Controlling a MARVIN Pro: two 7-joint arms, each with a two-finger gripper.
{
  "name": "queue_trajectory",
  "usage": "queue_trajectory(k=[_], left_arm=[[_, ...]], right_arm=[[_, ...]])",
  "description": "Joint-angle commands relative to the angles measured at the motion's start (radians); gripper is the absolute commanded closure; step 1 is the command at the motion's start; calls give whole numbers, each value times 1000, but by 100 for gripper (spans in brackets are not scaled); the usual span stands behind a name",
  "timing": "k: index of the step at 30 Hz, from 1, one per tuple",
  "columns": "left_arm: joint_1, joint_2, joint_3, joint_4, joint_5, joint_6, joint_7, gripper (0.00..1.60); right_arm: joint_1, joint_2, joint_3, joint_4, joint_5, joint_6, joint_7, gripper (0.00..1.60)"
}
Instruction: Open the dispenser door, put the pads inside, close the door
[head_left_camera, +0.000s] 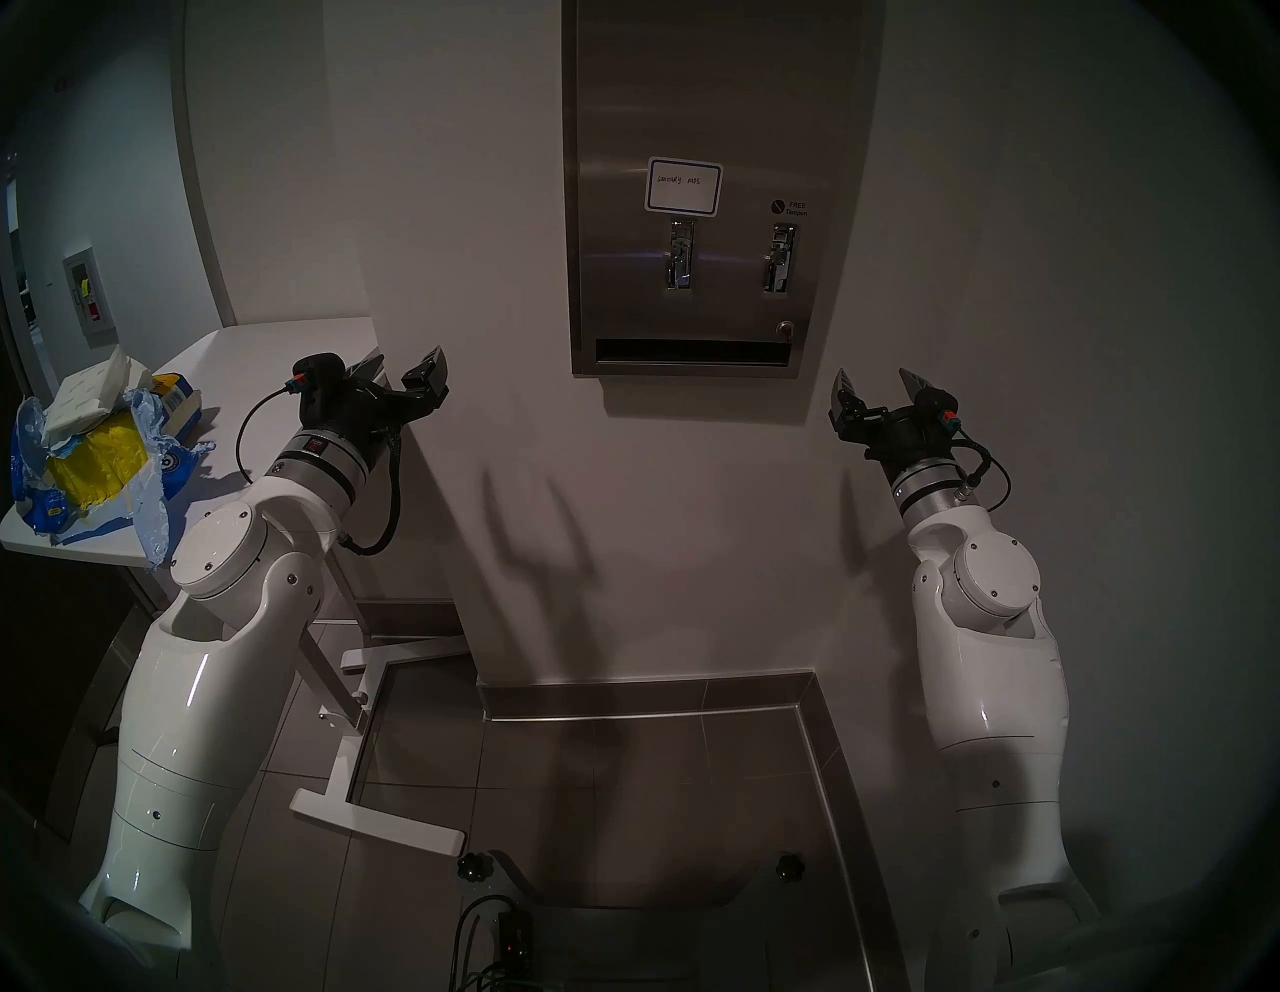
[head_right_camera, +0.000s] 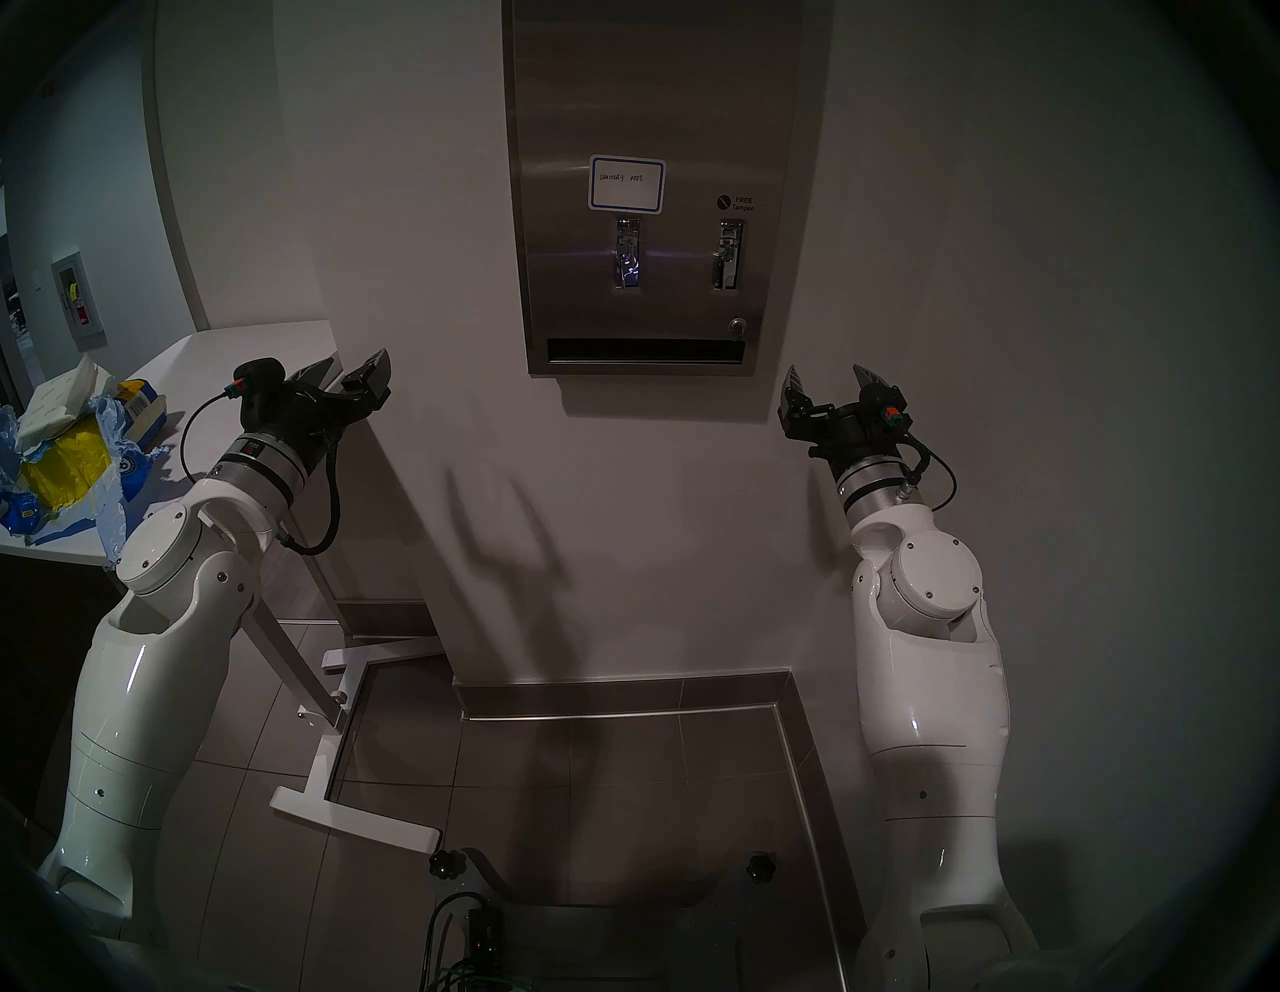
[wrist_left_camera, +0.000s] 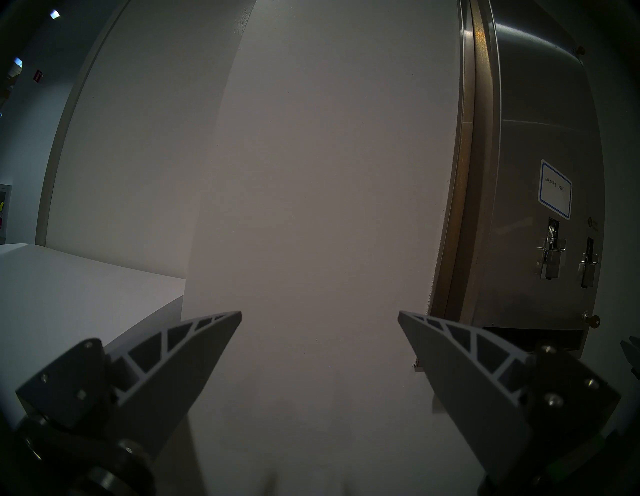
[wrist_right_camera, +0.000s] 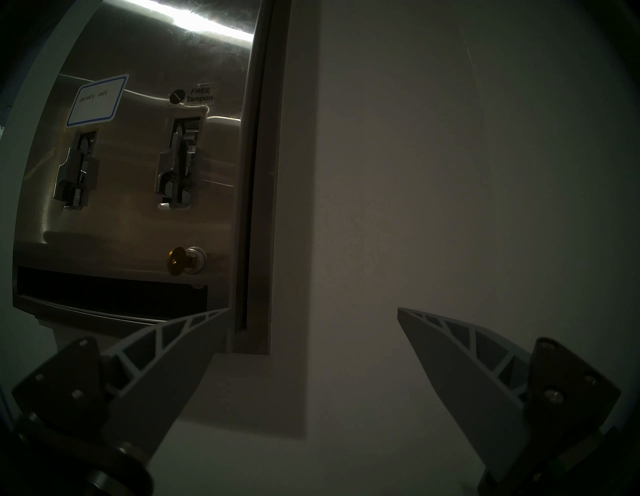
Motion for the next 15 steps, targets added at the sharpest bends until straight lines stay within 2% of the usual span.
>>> queue_trajectory(k=[1,15], left_arm=[[-24,1,-10,-24,-1,-10,-1,0],[-24,1,-9,-23,-1,-9,-1,0]], right_arm=[[41,0,-11,-38,6,7,7,0],[116,-29,-87,-47,1,19,11,0]])
